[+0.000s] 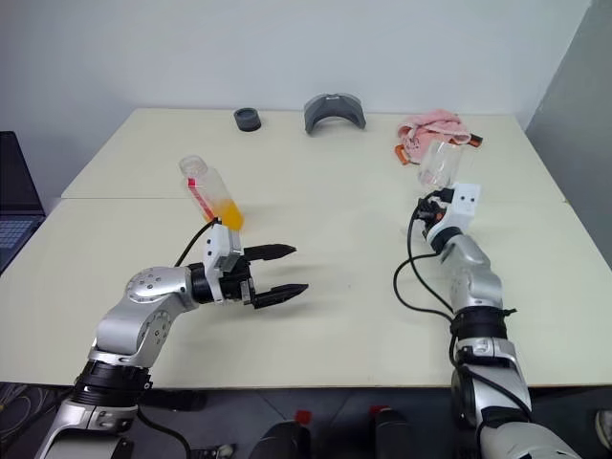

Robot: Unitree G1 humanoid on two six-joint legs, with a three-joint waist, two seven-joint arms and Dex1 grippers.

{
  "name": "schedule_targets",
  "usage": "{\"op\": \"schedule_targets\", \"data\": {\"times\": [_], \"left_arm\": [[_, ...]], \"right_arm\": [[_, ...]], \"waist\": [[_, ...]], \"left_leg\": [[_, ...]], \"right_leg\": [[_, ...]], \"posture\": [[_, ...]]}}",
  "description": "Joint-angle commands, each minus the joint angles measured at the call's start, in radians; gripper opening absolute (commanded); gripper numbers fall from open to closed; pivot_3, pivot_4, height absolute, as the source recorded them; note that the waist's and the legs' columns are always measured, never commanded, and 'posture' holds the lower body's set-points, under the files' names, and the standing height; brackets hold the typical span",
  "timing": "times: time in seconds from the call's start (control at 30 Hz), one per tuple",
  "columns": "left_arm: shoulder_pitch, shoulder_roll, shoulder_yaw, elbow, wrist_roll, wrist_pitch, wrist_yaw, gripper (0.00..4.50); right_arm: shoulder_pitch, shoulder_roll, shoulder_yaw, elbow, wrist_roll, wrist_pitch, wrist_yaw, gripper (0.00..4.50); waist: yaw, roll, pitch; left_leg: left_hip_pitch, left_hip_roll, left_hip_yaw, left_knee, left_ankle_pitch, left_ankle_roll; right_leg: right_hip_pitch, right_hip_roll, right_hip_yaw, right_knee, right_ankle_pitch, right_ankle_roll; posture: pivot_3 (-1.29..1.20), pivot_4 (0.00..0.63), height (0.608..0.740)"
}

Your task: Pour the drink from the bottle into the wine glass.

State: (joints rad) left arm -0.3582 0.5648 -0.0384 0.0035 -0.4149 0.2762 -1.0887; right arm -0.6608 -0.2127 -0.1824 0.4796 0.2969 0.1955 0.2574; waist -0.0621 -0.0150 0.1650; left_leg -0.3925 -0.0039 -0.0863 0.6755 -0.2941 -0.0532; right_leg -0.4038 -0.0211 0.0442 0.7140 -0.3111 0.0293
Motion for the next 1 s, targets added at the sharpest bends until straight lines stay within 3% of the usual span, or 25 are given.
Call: {"op": "schedule_targets", "data": {"times": [0.03, 0.17, 0.37, 0.5, 0.67, 1.0], "left_arm": [[0.017, 0.017, 0.028, -0.021, -0.001, -0.005, 0.01, 4.5], [0.031, 0.023, 0.035, -0.025, -0.002, -0.002, 0.02, 4.5], [0.045, 0.028, 0.042, -0.027, -0.008, 0.001, 0.035, 4.5], [0.052, 0.028, 0.069, -0.01, 0.003, -0.01, 0.071, 4.5], [0.076, 0.002, 0.154, 0.023, 0.036, -0.039, 0.227, 4.5], [0.194, 0.016, 0.224, -0.108, 0.0, 0.019, 0.305, 4.5]], "right_arm": [[0.102, 0.019, 0.055, -0.012, -0.059, -0.016, 0.001, 0.22], [0.173, 0.027, 0.066, -0.048, -0.08, -0.026, -0.006, 0.22], [0.215, 0.029, 0.09, -0.045, -0.14, -0.131, -0.003, 0.22], [0.175, 0.036, 0.103, -0.023, -0.175, -0.261, 0.0, 0.22], [0.079, 0.081, 0.153, 0.0, -0.213, -0.399, 0.026, 0.22], [-0.096, 0.204, 0.265, 0.214, -0.243, -0.44, 0.148, 0.22]], "waist": [[0.002, -0.001, -0.001], [0.004, -0.003, -0.002], [0.005, -0.003, -0.002], [0.005, -0.003, -0.002], [-0.007, 0.0, 0.0], [-0.018, 0.002, 0.002]], "left_leg": [[0.0, 0.0, -0.001, 0.0, 0.0, 0.0], [0.004, 0.0, -0.003, 0.0, 0.0, 0.0], [0.032, -0.001, -0.006, -0.014, 0.0, 0.0], [0.031, -0.001, -0.007, -0.014, 0.0, 0.0], [0.03, 0.0, -0.006, -0.015, 0.0, 0.0], [0.026, 0.003, -0.006, -0.017, 0.0, 0.0]], "right_leg": [[0.0, 0.0, 0.0, 0.0, 0.0, 0.0], [0.004, 0.0, 0.0, 0.0, 0.0, 0.0], [0.034, 0.002, -0.002, -0.017, 0.0, 0.0], [0.032, 0.002, -0.003, -0.018, 0.0, 0.0], [0.029, 0.002, -0.001, -0.017, 0.0, 0.0], [0.024, -0.001, -0.001, -0.017, 0.0, 0.0]], "posture": [[0.0, 0.15, 0.74], [0.0, 0.15, 0.74], [0.0, 0.15, 0.74], [0.0, 0.15, 0.74], [0.0, 0.15, 0.74], [0.0, 0.15, 0.74]]}}
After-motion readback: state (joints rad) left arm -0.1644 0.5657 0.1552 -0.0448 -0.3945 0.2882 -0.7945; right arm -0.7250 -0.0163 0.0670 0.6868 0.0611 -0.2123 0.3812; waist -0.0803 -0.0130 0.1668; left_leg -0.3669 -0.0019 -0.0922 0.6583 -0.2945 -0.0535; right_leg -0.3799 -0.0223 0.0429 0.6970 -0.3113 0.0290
